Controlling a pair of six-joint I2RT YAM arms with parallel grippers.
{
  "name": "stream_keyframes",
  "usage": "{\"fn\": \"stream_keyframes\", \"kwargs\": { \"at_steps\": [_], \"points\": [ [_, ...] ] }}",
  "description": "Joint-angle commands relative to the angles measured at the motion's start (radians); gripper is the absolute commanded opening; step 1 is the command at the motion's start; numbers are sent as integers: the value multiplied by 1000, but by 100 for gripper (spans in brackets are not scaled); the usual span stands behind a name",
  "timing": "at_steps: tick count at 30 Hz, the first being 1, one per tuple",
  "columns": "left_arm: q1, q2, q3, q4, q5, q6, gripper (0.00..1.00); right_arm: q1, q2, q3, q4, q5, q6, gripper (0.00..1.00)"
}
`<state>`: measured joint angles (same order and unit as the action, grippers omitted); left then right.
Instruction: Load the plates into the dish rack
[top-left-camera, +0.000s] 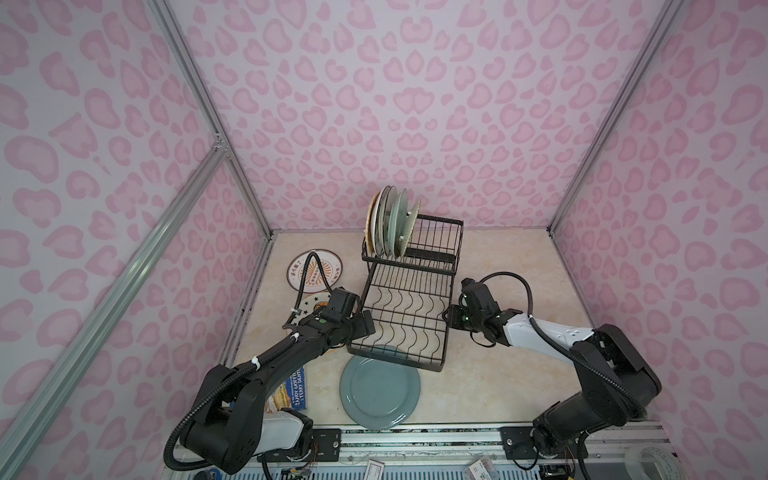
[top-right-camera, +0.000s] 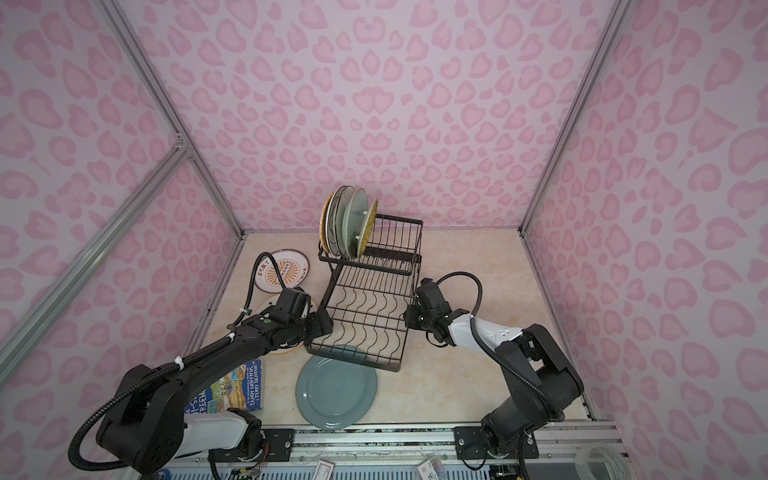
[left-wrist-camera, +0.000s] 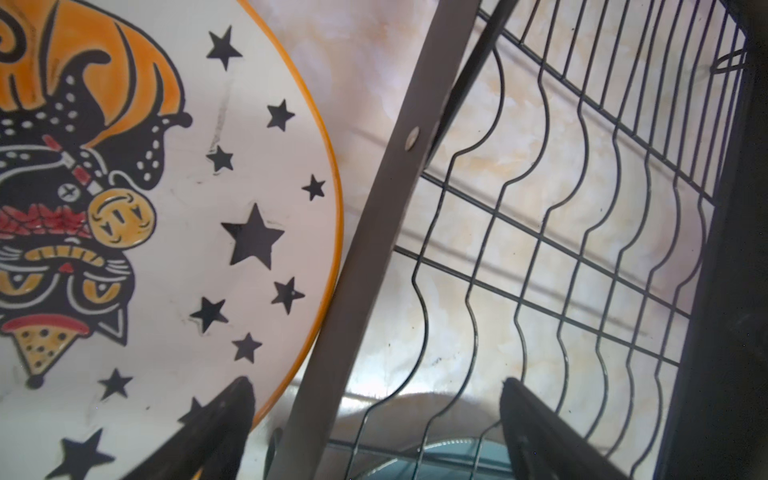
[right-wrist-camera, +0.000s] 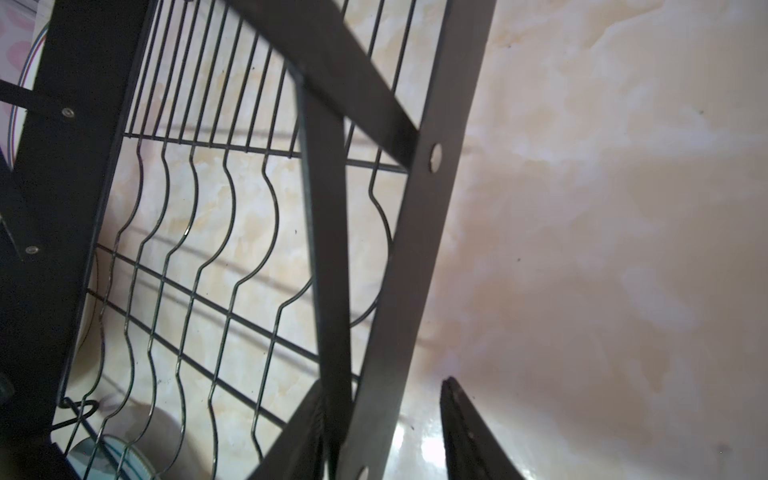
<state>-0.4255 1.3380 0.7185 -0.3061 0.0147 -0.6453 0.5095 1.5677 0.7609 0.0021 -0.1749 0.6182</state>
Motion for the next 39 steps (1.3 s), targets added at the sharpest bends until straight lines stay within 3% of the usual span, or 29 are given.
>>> {"fn": "stream_keyframes", "kwargs": {
  "at_steps": [1,6,13,31,39],
  "points": [
    [-6,25,27,38,1,11,88,-5,15,8,4,3,2,34],
    [-20,84,68,62,0,13,79,-12,37,41,-8,9,14,19],
    [-43,167,152,84,-26,6,77,-47,51,59,-2,27,54,0],
    [-109,455,438,111,-29,16,75,-211,77,62,28,28,69,0],
    [-140,566,577,107,-16,19,75,-326,70,43,52,-33,31,0]
  ]
}}
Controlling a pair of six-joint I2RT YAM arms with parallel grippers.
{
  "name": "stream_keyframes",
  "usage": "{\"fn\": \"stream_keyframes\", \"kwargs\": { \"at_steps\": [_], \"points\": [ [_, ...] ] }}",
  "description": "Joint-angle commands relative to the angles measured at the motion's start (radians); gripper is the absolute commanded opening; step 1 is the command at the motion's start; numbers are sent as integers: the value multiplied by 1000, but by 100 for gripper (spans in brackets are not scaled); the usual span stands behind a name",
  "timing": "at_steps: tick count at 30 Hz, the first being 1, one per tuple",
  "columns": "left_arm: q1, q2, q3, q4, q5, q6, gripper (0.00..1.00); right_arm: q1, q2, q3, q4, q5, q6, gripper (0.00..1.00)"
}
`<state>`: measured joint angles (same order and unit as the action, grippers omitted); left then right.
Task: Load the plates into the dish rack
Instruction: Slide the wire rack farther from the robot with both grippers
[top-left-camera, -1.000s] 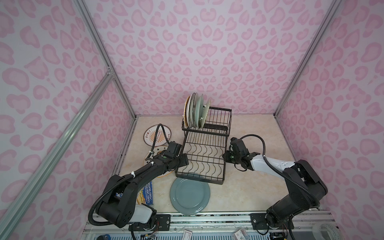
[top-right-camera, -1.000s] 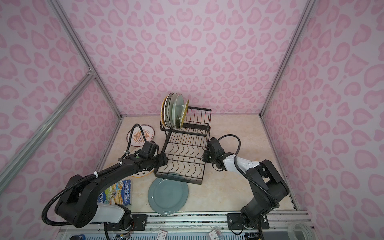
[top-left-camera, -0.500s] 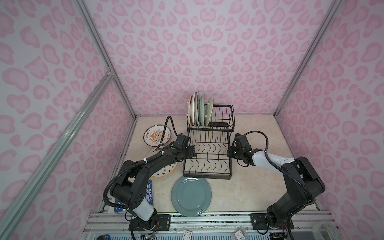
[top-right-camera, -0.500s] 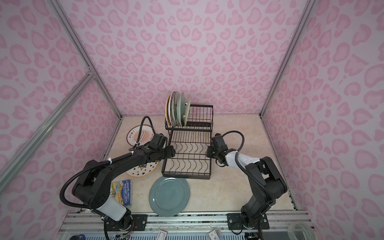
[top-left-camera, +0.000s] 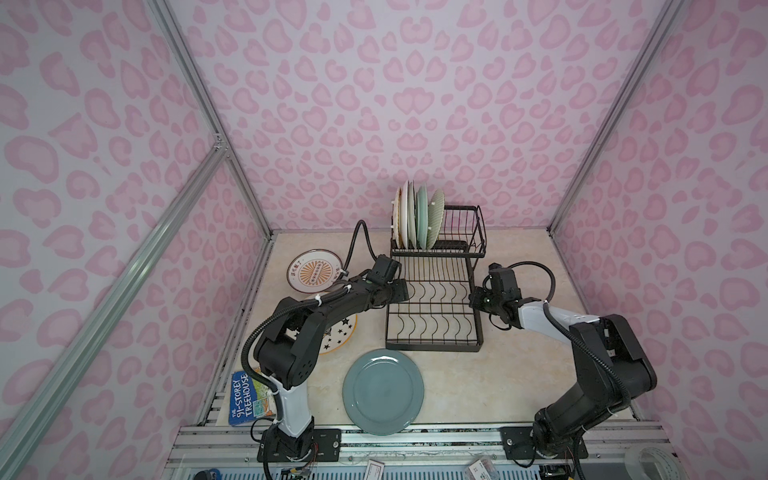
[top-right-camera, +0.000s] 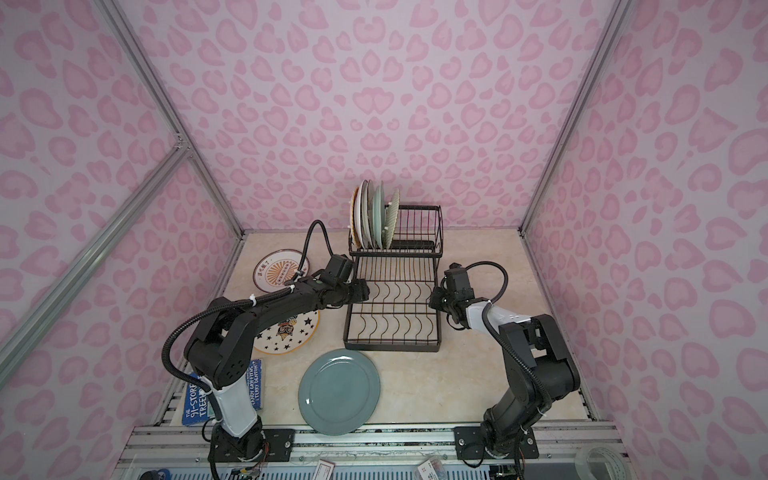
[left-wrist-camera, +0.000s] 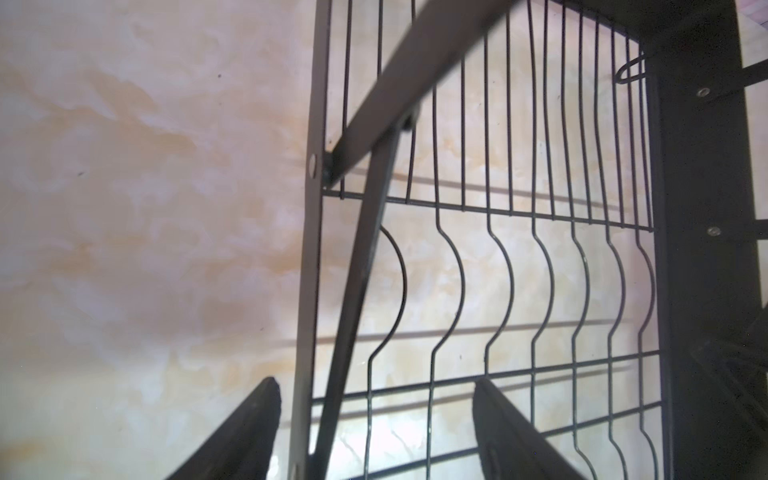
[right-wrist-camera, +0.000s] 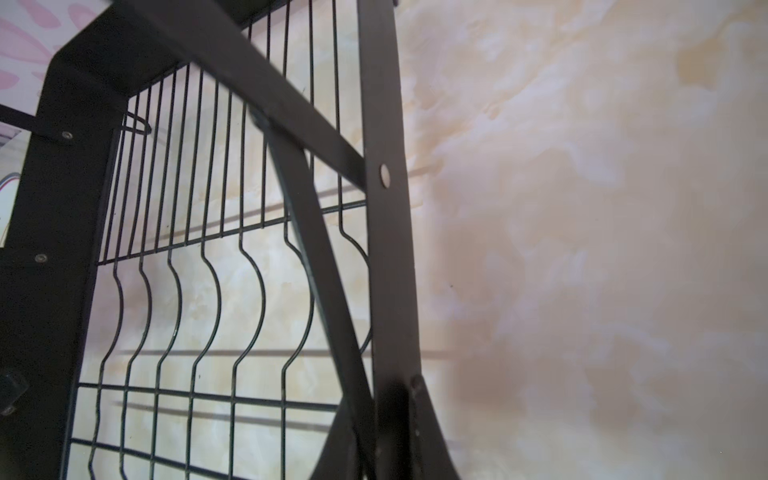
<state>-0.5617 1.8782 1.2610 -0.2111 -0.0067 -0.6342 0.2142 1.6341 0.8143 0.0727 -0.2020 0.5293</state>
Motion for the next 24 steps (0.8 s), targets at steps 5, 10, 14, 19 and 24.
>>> {"fn": "stream_keyframes", "kwargs": {
  "at_steps": [5,10,14,19,24],
  "points": [
    [-18,84,113,16,17,7,75,-101,-11,-29,-20,-32,103,0],
    [-41,108,160,8,30,10,75,-148,-37,-62,-7,-44,104,0],
    [-43,71,171,-16,30,18,76,-157,-37,-65,-13,-64,94,0],
    [-37,-57,133,-53,10,34,78,-168,-43,-67,2,-102,87,8],
    [-9,-207,31,-73,40,28,79,-174,-79,-64,6,-133,83,32]
  ]
}}
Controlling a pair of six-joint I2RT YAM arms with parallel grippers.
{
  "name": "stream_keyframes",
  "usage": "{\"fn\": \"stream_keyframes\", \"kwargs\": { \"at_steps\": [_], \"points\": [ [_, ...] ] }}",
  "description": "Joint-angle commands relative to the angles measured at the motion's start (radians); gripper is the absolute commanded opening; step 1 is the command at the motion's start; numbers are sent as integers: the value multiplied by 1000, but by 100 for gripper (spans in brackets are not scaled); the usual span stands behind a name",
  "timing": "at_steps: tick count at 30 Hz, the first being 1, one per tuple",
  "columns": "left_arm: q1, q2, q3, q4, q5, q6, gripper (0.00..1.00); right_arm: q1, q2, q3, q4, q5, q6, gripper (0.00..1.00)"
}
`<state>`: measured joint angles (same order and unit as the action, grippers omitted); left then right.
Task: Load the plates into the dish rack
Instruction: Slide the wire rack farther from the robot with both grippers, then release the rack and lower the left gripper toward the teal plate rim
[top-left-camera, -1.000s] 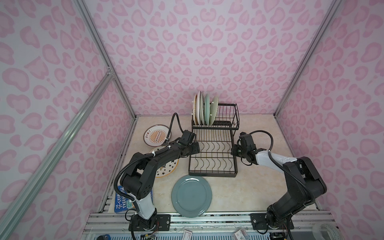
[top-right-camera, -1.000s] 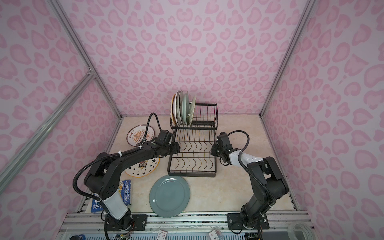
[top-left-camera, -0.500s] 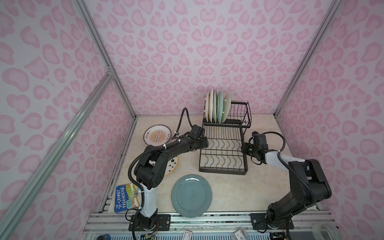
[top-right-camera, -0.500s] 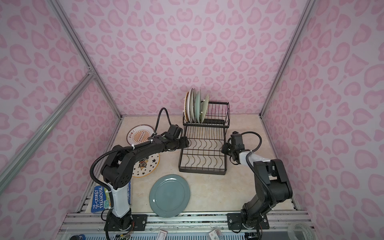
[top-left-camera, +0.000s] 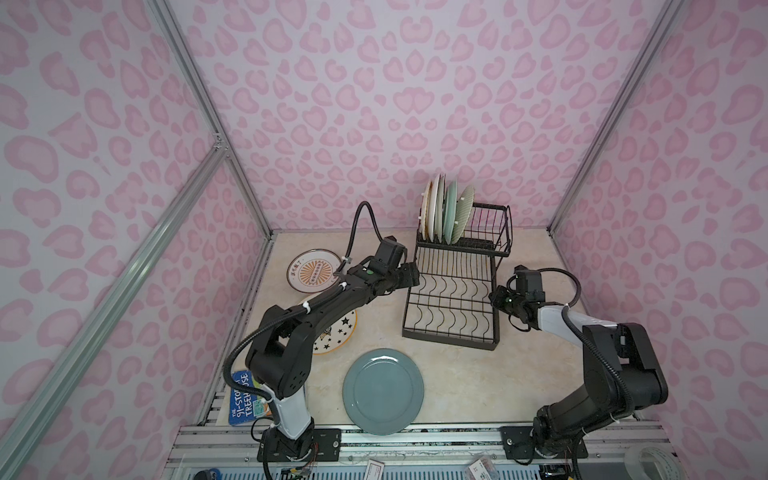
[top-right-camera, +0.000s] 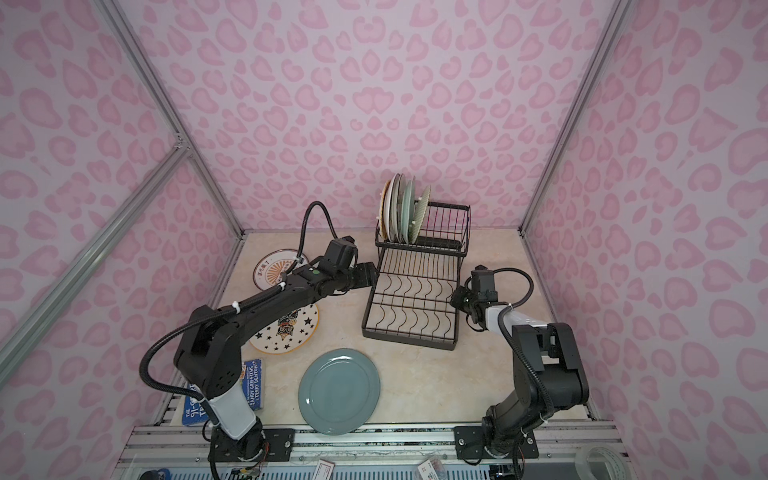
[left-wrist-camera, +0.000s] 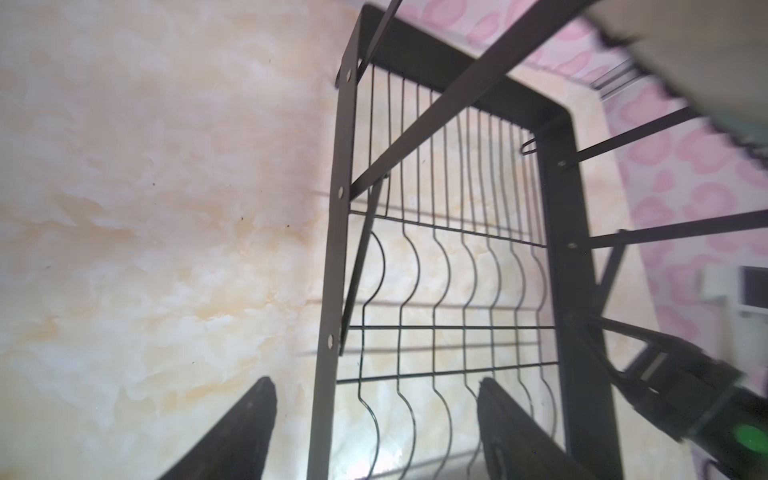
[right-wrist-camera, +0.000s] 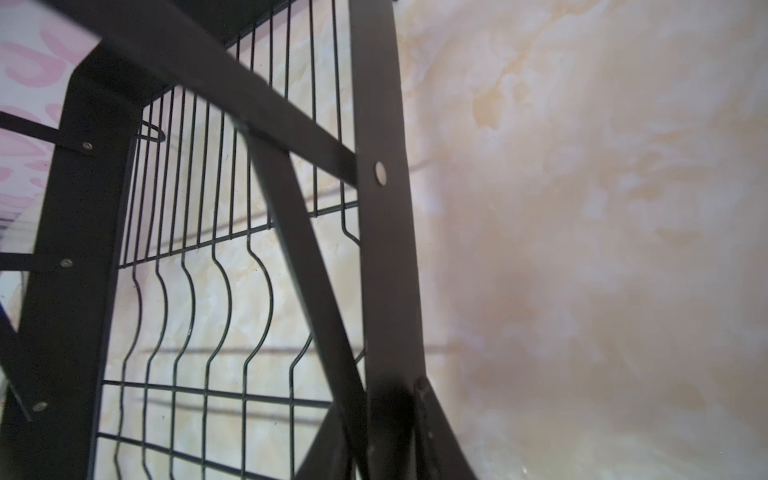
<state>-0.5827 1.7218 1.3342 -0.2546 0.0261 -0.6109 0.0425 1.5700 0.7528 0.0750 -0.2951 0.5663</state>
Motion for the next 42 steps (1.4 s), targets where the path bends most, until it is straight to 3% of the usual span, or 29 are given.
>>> {"fn": "stream_keyframes", "kwargs": {
  "at_steps": [1,7,14,25,31,38,42],
  "points": [
    [16,-85,-66,-38,8,5,79,-2,-24,-1,-2,-47,44,36],
    [34,-340,-226,-124,3,13,82,-3,-113,-21,-15,-67,38,55],
    [85,-699,-464,-256,57,-28,89,0,-270,-86,-57,-95,26,70],
    [136,-1090,-776,-476,142,-243,98,67,-569,-201,-187,-93,3,88],
    [137,-1131,-883,-571,122,-372,97,165,-685,-216,-240,-17,19,96],
    [135,-1075,-985,-470,271,-337,98,232,-714,-202,-292,-15,0,98],
    [133,-1065,-992,-457,288,-350,98,261,-675,-157,-333,-20,-14,98]
  ]
}}
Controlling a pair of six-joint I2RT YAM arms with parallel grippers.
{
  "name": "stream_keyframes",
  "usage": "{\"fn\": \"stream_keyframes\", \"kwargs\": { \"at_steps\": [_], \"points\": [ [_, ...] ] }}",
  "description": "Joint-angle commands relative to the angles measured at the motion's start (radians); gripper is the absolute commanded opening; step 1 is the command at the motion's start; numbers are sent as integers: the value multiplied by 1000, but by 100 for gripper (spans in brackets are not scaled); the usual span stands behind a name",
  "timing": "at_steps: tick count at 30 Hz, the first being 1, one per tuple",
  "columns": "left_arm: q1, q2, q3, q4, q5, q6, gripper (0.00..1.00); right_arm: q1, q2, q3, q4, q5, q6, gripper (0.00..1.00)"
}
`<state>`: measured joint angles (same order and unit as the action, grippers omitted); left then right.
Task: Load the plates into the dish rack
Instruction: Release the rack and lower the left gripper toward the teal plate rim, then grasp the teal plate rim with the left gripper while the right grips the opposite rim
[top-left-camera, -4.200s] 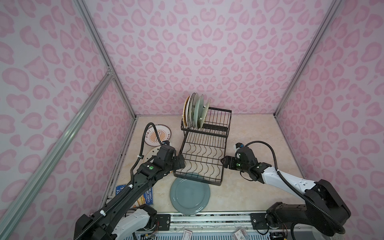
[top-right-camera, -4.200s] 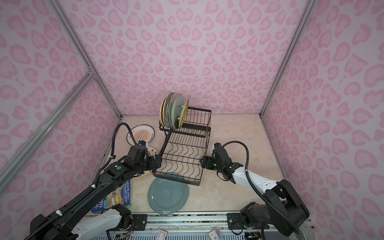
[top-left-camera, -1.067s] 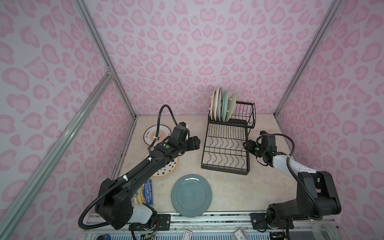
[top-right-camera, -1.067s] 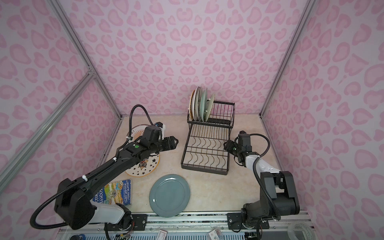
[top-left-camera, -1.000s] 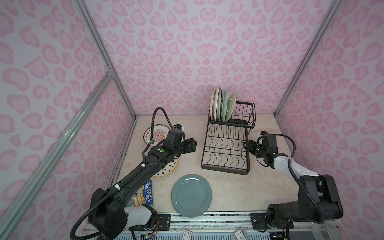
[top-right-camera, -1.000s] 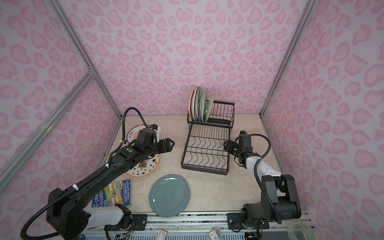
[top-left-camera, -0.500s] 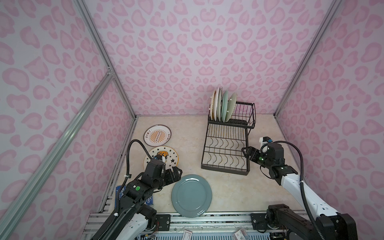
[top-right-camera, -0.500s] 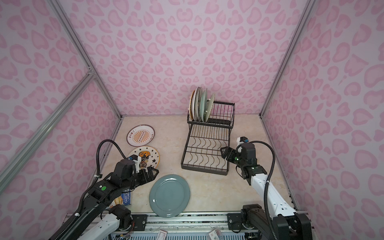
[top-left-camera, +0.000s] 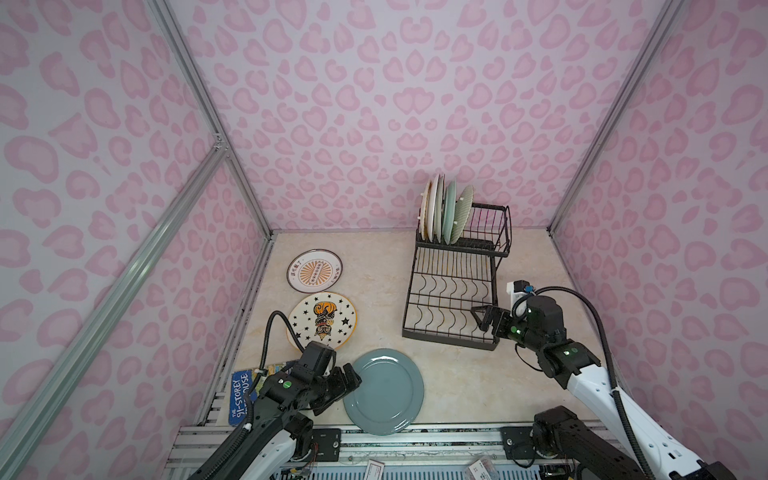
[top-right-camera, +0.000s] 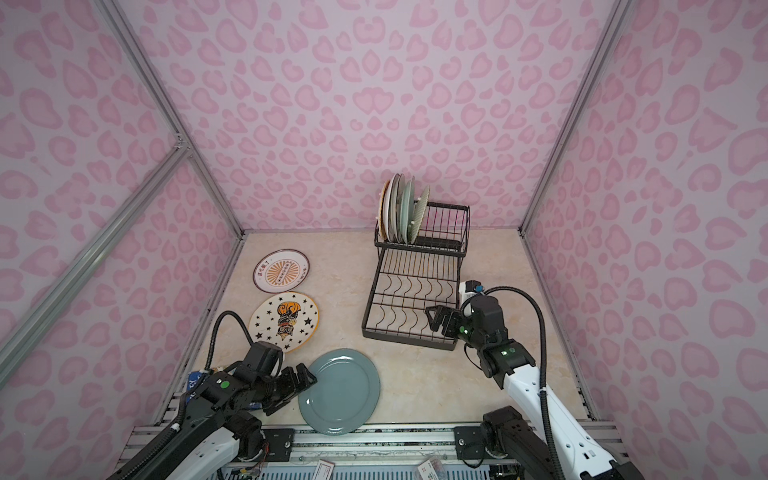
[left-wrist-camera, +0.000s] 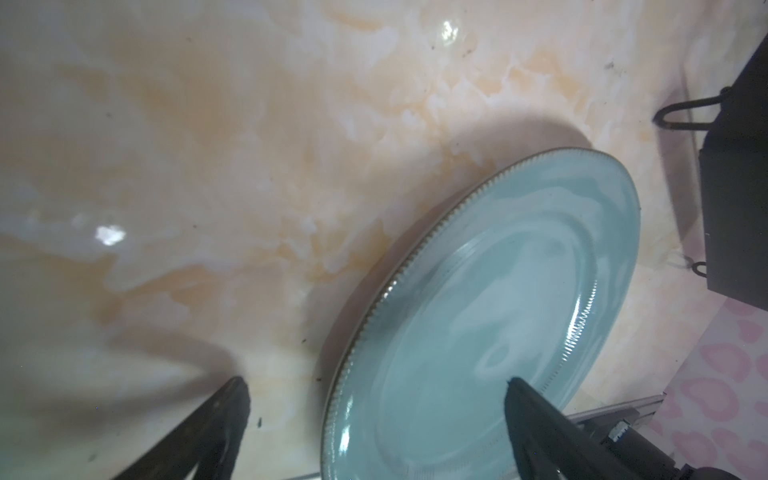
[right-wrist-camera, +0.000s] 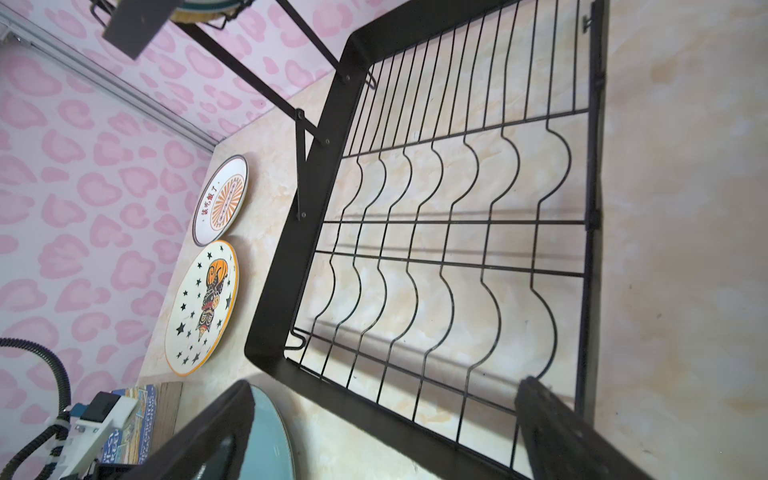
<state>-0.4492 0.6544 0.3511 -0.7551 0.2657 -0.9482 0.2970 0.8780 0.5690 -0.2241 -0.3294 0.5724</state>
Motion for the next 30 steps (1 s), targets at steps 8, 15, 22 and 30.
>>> {"fn": "stream_keyframes", "kwargs": {
  "at_steps": [8,15,22,30],
  "points": [
    [-11,99,-62,185,201,-13,99,29,65,71,-35,2,-45,98],
    [-42,163,-83,387,266,-105,99,38,79,34,54,-16,10,98],
    [-106,363,-53,613,253,-118,98,64,70,28,64,-31,28,98],
    [-163,488,-39,665,228,-60,90,112,-1,-44,4,-31,29,98]
  ]
}}
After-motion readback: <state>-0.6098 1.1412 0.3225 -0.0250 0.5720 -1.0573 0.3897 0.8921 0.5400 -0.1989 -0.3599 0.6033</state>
